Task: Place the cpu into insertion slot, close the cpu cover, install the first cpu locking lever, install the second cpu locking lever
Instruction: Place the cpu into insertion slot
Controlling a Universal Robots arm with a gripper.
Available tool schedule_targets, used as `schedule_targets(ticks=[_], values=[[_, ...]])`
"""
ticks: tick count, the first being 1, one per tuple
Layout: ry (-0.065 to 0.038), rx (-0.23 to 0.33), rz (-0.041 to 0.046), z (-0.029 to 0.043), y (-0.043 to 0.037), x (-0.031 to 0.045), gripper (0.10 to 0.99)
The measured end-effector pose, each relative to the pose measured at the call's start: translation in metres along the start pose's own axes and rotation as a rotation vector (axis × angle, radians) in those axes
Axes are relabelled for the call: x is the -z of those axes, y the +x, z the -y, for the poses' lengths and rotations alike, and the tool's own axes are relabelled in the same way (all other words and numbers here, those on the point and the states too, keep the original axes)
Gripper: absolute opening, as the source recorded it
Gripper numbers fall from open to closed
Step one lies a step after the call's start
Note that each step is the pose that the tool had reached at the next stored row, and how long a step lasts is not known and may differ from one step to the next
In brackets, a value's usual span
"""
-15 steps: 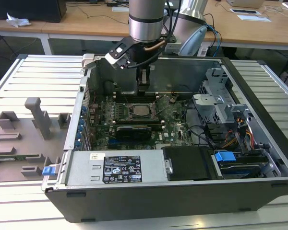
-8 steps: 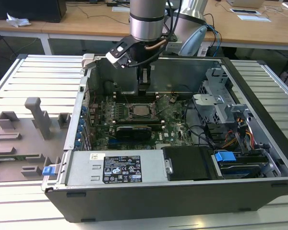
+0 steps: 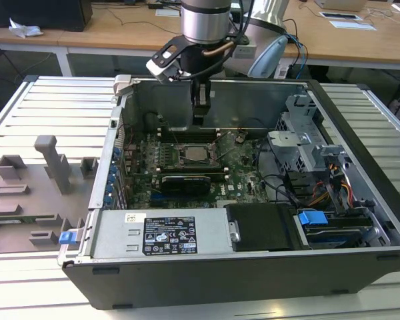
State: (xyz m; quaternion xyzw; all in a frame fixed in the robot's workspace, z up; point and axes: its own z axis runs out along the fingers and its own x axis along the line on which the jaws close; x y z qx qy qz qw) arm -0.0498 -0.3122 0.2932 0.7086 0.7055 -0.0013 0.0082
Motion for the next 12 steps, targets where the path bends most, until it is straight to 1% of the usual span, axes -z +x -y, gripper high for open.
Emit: schedule_targets(ticks=[4, 12], values=[[0.000, 0.000, 0.0000, -0.0002, -0.0001, 0.0086, 0.106], [0.000, 0.000, -0.0001, -0.0006, -0.0003, 0.0207, 0.106]])
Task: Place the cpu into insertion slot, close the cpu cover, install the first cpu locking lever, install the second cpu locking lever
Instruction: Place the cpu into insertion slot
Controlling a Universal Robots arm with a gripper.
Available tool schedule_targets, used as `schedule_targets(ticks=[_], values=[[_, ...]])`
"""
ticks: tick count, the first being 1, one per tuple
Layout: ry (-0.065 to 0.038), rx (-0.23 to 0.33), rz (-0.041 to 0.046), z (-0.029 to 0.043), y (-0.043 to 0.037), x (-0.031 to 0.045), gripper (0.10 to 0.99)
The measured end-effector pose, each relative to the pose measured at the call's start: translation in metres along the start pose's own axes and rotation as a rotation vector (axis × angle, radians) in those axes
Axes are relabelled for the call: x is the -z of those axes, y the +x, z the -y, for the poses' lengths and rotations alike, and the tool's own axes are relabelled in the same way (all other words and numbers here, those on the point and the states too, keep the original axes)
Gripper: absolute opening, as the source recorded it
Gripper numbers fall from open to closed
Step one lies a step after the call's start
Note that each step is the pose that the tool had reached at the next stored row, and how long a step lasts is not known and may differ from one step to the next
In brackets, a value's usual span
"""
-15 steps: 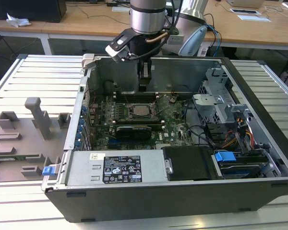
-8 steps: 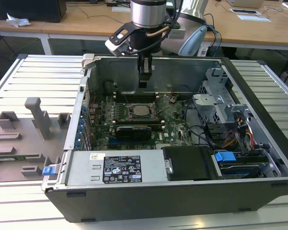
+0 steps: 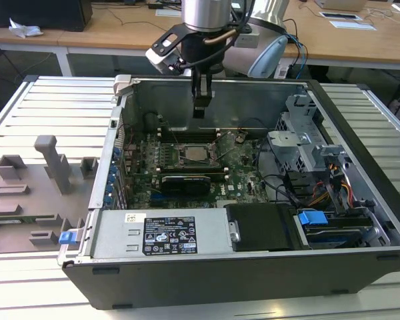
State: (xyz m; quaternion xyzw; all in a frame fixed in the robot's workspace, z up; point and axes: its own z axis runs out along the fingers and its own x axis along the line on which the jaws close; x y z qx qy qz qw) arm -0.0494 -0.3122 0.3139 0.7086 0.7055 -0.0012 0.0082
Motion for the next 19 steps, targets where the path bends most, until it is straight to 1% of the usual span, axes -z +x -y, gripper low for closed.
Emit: schedule_targets(ticks=[2, 7, 10, 11, 19], values=[[0.000, 0.000, 0.0001, -0.0002, -0.0001, 0.0059, 0.106], [0.000, 0.000, 0.0000, -0.0004, -0.0002, 0.0135, 0.106], [0.000, 0.000, 0.0001, -0.0007, -0.0003, 0.0193, 0.106], [0.000, 0.000, 0.0001, -0.0008, -0.0003, 0.0223, 0.106], [0.001, 0.000, 0.0000, -0.0014, -0.0004, 0.0329, 0.106]])
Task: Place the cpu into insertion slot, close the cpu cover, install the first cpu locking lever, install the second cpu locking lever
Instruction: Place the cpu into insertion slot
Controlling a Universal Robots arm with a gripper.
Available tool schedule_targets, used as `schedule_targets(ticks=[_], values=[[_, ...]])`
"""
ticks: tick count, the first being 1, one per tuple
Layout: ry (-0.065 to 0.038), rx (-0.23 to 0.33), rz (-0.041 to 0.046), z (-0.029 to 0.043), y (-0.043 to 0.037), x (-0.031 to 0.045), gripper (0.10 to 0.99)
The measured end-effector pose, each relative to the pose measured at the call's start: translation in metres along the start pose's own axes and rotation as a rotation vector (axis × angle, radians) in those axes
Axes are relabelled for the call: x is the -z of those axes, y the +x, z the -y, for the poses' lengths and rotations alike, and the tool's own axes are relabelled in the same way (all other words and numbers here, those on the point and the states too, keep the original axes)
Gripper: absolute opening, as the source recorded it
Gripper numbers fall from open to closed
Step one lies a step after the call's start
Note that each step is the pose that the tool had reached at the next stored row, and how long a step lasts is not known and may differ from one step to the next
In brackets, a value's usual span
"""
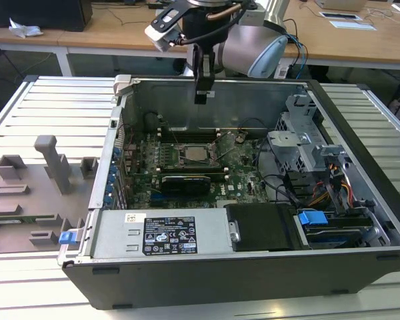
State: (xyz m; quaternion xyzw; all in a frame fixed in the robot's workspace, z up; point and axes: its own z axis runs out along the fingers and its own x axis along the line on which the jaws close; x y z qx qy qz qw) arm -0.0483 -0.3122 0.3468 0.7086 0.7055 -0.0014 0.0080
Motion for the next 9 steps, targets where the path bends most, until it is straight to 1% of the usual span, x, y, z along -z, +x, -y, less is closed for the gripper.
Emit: schedule_targets(ticks=[4, 5, 9], values=[[0.000, 0.000, 0.0001, -0.0002, -0.0001, 0.0064, 0.106], [0.000, 0.000, 0.0001, -0.0003, -0.0001, 0.0099, 0.106], [0.000, 0.000, 0.0001, -0.0004, -0.0003, 0.0192, 0.106]])
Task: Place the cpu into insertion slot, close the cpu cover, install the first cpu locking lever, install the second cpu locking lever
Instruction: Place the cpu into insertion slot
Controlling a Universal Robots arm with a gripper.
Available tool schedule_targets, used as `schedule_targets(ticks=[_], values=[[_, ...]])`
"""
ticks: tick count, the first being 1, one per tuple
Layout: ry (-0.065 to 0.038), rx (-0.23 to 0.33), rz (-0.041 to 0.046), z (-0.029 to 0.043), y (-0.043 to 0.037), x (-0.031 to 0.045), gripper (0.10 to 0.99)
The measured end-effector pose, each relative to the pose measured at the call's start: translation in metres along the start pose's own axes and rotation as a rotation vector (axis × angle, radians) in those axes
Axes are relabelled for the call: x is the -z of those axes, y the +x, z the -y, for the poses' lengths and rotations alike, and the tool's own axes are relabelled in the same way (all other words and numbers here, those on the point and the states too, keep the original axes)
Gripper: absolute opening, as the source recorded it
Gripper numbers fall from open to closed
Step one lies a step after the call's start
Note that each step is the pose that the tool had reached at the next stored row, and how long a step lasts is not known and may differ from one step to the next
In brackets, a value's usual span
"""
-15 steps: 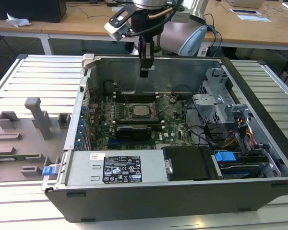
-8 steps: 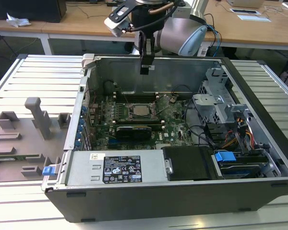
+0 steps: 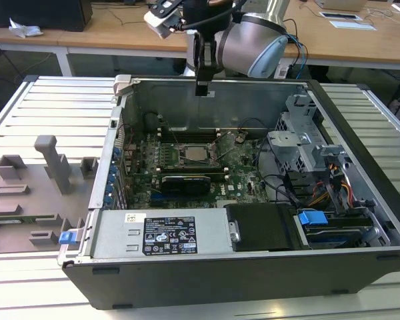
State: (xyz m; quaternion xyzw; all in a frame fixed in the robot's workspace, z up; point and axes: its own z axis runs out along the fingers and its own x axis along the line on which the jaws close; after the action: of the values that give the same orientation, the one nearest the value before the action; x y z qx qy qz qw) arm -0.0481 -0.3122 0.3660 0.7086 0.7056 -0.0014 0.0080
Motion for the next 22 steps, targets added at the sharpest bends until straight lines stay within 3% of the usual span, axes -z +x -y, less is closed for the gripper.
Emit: schedule_targets(ticks=[6, 18, 22], values=[[0.000, 0.000, -0.0001, -0.0001, -0.0002, 0.0118, 0.106], [0.000, 0.000, 0.0001, -0.0005, -0.0002, 0.0137, 0.106], [0.000, 0.000, 0.0000, -0.0112, -0.0001, 0.0135, 0.106]])
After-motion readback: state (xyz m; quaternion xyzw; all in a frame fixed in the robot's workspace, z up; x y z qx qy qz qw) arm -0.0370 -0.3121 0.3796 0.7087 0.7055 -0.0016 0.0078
